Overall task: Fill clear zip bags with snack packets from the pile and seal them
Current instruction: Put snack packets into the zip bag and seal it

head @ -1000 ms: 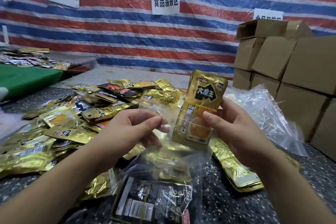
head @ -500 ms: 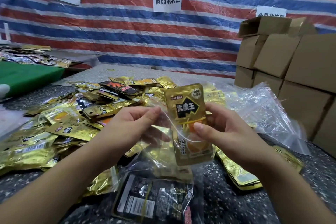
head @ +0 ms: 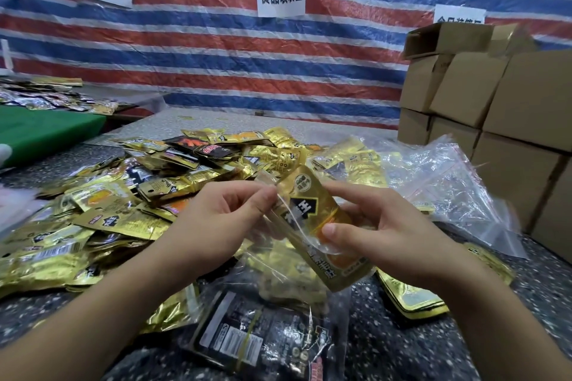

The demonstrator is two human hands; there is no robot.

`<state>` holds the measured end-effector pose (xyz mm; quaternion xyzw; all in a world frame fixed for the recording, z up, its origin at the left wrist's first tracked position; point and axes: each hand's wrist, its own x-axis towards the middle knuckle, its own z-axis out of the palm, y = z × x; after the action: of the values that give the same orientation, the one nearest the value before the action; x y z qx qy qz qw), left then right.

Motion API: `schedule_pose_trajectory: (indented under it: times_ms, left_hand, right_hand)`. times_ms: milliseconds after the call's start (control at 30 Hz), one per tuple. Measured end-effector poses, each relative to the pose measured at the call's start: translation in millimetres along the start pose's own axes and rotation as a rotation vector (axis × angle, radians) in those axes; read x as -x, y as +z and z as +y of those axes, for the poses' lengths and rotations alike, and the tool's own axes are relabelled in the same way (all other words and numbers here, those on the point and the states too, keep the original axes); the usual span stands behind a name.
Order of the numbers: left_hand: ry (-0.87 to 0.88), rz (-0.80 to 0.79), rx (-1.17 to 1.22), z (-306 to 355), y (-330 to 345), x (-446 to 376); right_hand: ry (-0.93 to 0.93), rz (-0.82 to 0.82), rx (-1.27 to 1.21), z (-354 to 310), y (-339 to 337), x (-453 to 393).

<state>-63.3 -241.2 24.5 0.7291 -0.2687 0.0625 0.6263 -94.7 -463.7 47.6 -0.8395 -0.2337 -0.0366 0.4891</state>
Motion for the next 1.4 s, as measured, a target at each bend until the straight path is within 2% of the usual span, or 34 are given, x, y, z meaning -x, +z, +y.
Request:
schedule_pose_trajectory:
  times_ms: [233,333,500,600,767,967,1100,1200,1400]
  left_hand:
    - [0.066,-0.037,-0.097,-9,2,1]
    - [0.062,0.029,-0.124,-10,5,1]
    - [0.031,0.223,-0.017,-10,6,-1]
    - [-0.003,0.304,0.100,-7,4,-2]
    - [-0.037,0.259,0.211,-3,0,-4]
    - [-0.038,0.239,0.382,2,-1,-4]
    - [-0.077,0.264,0.416,0,-2,-6]
    - [-0.097,0.269,0.340,-4,-3,-7]
    - [-0.065,0.364,0.172,-10,-6,-9]
  right_hand:
    - [-0.028,-0.117,0.314,-1,7,-1]
    - [-0.035,-0.028,0.347,4,11,-3]
    - [-0.123,0.265,0.117,4,12,-5]
    - [-0.161,0.261,0.114,1,12,-3]
    - [-0.235,0.367,0.203,5,13,-7]
    - [-0.370,0.537,-0.159,-2,17,-6]
    - [-0.202,0.516,-0.395,-1,16,-8]
    - [-0.031,0.496,-0.383,7,16,-12]
    - [-0.033,0.589,-0.302,21,15,-18]
